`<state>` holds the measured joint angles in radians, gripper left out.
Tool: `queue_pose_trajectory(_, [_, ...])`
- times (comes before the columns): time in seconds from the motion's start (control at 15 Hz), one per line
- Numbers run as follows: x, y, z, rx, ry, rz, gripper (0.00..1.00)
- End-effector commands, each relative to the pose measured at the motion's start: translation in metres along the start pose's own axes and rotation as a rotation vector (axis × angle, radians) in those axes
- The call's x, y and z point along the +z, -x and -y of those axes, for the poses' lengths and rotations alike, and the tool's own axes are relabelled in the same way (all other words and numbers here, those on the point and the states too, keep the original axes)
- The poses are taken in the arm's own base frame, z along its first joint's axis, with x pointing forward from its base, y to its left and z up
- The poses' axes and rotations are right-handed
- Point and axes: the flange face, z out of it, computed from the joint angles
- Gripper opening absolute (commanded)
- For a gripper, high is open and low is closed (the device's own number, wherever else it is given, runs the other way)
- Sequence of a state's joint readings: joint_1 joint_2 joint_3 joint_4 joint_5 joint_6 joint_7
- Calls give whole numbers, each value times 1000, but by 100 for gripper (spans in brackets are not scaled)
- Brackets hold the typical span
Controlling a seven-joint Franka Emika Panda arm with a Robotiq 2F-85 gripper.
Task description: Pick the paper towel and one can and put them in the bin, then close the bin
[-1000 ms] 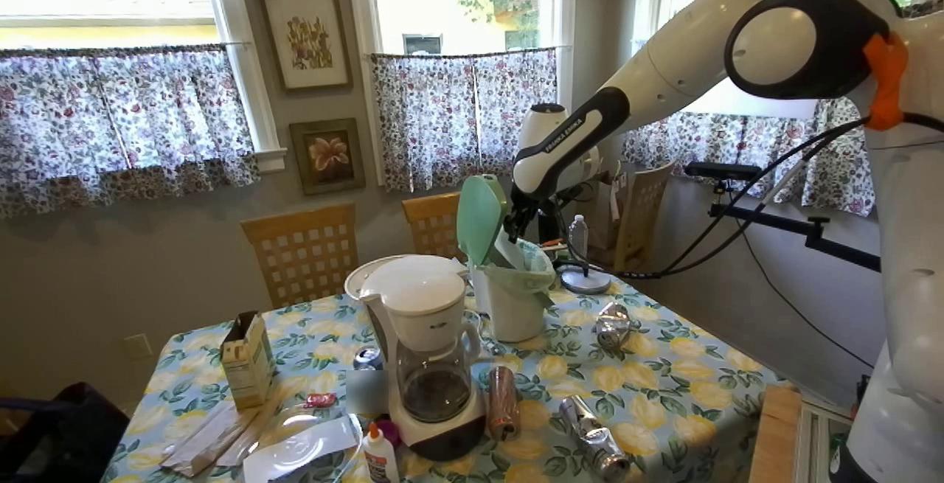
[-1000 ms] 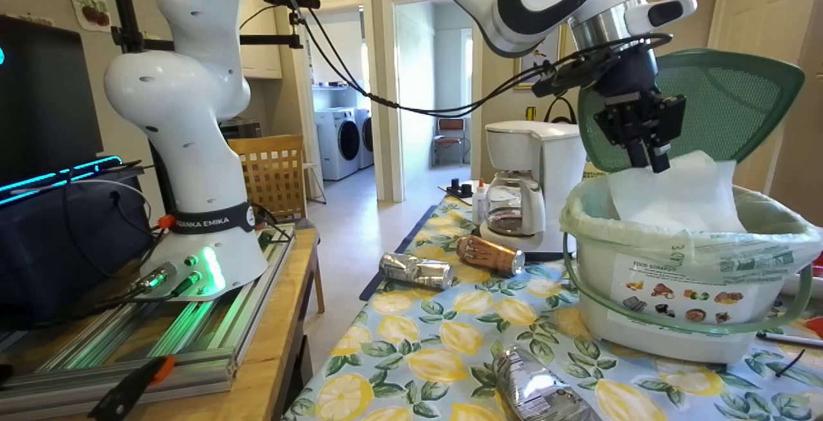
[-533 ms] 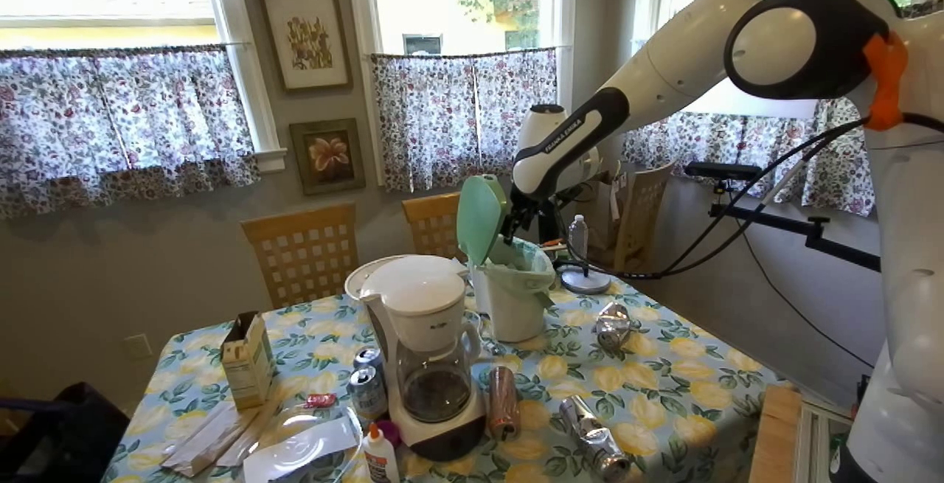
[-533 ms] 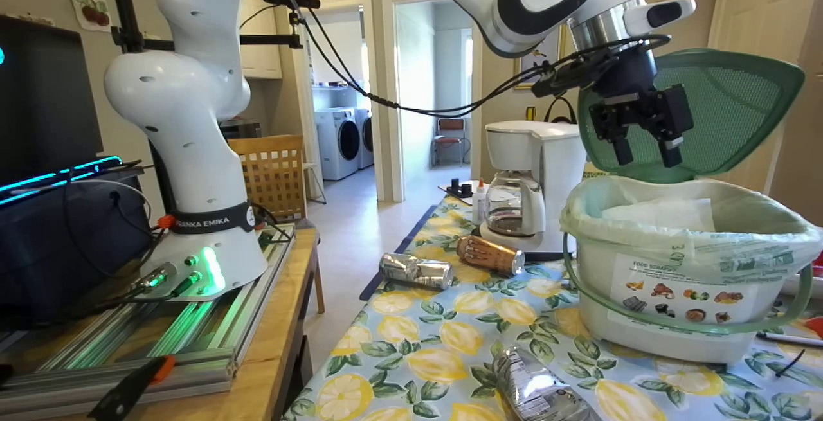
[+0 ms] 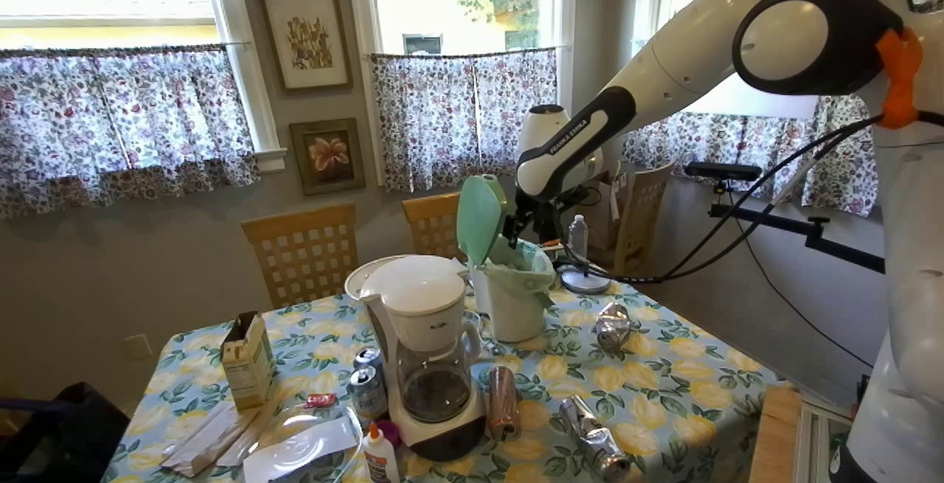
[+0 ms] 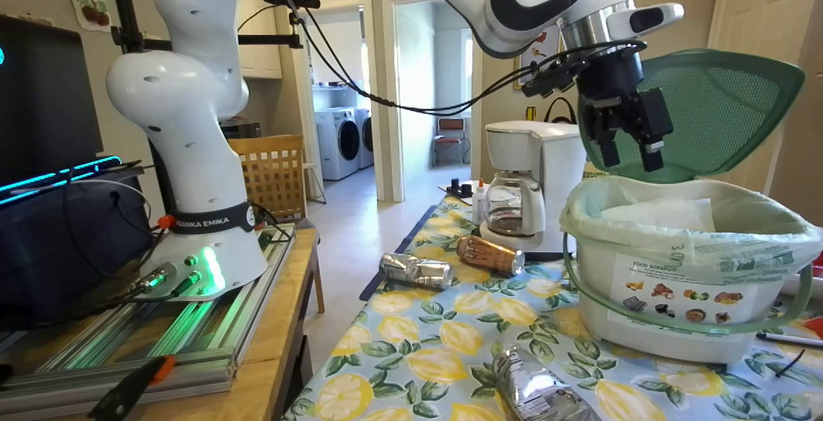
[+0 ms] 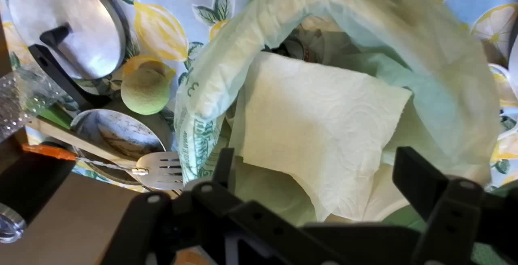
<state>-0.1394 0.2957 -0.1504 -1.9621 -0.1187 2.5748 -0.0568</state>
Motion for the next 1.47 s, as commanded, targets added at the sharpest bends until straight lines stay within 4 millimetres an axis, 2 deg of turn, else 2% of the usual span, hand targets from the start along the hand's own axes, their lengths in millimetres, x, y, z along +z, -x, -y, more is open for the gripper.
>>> queue_pose_trajectory(0.0, [-20,28,3,55,45,57,100])
queue_pose_trajectory(0.4, [-44,69,29,6,30,142,100])
queue_pose_trajectory(0.73, [-66,93,53,-38,-19,169,100])
queue_pose_trajectory(1.0, [-87,96,67,-51,-32,111,100])
queue_pose_trajectory(1.4, [-117,77,72,-75,-19,13,100])
